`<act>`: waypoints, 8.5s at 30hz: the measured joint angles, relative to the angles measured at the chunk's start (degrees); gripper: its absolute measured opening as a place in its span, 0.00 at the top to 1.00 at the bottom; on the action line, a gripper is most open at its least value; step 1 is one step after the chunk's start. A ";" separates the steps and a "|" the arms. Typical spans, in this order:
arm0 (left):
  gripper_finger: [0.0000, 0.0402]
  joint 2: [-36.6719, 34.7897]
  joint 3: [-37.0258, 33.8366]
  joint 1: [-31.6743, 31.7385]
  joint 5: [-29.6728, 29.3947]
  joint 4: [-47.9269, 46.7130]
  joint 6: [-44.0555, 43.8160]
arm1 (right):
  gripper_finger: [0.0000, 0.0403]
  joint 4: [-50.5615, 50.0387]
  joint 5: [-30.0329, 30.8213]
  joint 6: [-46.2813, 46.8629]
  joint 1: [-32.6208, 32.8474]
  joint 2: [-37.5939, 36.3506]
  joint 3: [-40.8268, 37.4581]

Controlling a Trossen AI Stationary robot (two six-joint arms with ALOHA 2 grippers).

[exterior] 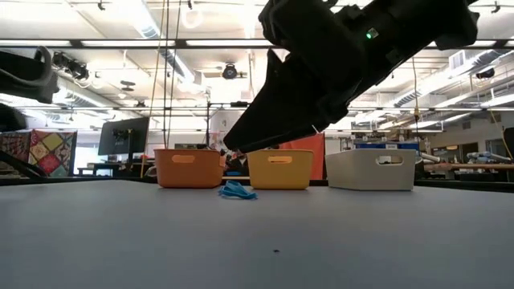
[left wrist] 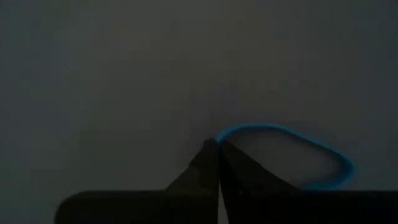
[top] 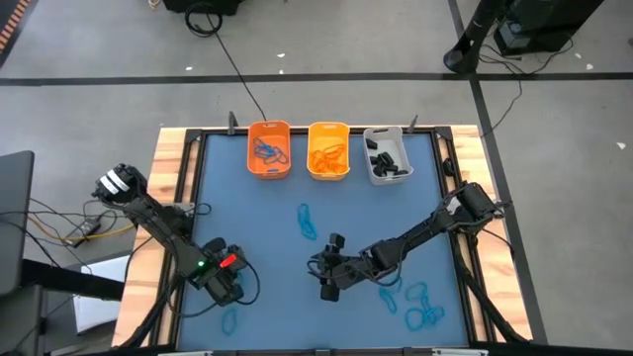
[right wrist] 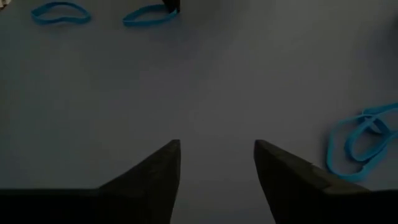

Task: Sort rubber bands into baskets
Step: Put the blue rubber band into the orange bin

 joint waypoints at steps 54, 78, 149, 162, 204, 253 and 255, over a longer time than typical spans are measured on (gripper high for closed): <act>0.99 -10.79 6.40 85.81 9.49 25.64 61.99 | 0.63 -12.64 2.50 14.03 2.45 0.00 0.00; 0.63 -6.04 6.42 89.05 7.69 34.39 64.62 | 0.63 -12.75 2.49 13.97 2.87 0.00 0.00; 0.87 4.58 2.19 -12.61 8.24 19.24 -33.41 | 0.63 -11.62 1.45 5.22 2.79 0.00 0.00; 0.87 11.48 11.62 -12.94 9.54 9.91 -34.26 | 0.63 -11.35 1.95 -0.38 2.08 0.00 0.00; 0.68 14.43 19.38 -16.96 7.17 5.31 -22.66 | 0.68 -8.56 -6.74 -6.99 -2.09 -13.14 -12.72; 0.74 14.44 21.66 -11.39 -2.03 -8.50 -9.28 | 0.68 -9.20 -6.95 -6.39 -3.23 -13.09 -12.68; 0.71 14.43 20.47 -11.41 -1.93 -7.68 -9.31 | 0.68 -9.25 -7.05 -6.38 -3.23 -13.09 -12.68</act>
